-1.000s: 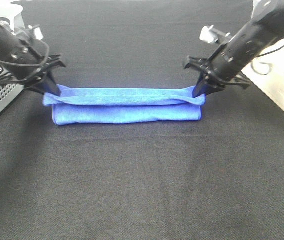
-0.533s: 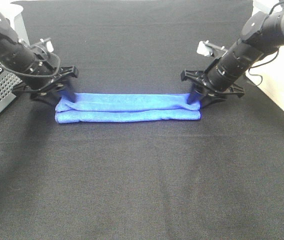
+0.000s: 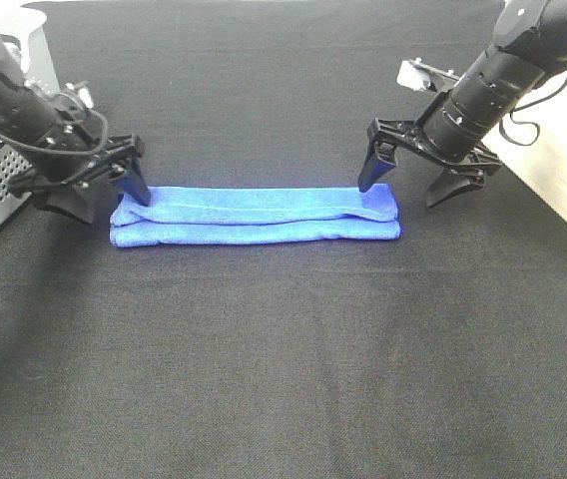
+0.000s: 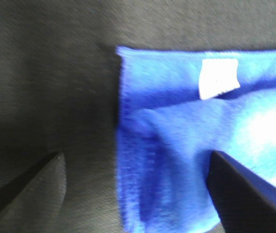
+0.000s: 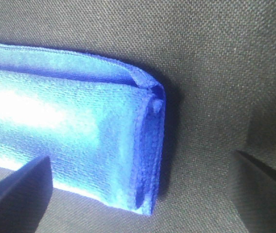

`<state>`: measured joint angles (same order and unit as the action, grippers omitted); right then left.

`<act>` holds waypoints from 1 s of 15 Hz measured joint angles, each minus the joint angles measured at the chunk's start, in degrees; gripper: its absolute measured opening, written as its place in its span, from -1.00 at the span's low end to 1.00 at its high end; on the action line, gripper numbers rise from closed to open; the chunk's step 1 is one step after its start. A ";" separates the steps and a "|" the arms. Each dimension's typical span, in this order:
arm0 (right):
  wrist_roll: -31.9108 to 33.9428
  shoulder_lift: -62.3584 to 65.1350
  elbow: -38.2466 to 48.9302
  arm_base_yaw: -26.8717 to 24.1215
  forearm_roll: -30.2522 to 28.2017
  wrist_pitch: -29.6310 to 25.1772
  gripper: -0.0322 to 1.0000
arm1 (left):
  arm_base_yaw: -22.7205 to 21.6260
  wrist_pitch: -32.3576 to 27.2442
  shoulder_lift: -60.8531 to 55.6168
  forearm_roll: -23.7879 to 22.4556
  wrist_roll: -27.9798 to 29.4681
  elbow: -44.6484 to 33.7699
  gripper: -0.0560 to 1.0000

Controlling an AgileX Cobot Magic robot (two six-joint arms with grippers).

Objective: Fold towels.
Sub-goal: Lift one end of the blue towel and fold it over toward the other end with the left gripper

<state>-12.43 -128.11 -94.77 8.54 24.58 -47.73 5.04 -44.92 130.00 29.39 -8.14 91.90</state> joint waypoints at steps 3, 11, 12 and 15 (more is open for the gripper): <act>0.00 0.00 0.00 0.00 -0.17 0.17 0.84 | 2.52 1.15 1.83 0.97 -0.06 0.11 0.55; 0.00 0.00 0.00 0.00 -0.17 1.49 0.84 | 3.67 3.78 3.50 2.29 2.18 0.69 -0.74; 0.00 0.00 0.00 0.00 -0.17 1.49 0.84 | 3.67 3.55 3.32 1.83 2.29 0.69 -0.73; 0.00 0.00 0.00 0.00 -0.17 1.15 0.84 | 2.06 -0.69 -1.43 -6.99 4.53 0.80 -0.73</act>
<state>-12.43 -128.11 -94.77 8.54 24.41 -46.58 7.10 -45.61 128.57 22.40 -3.61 92.70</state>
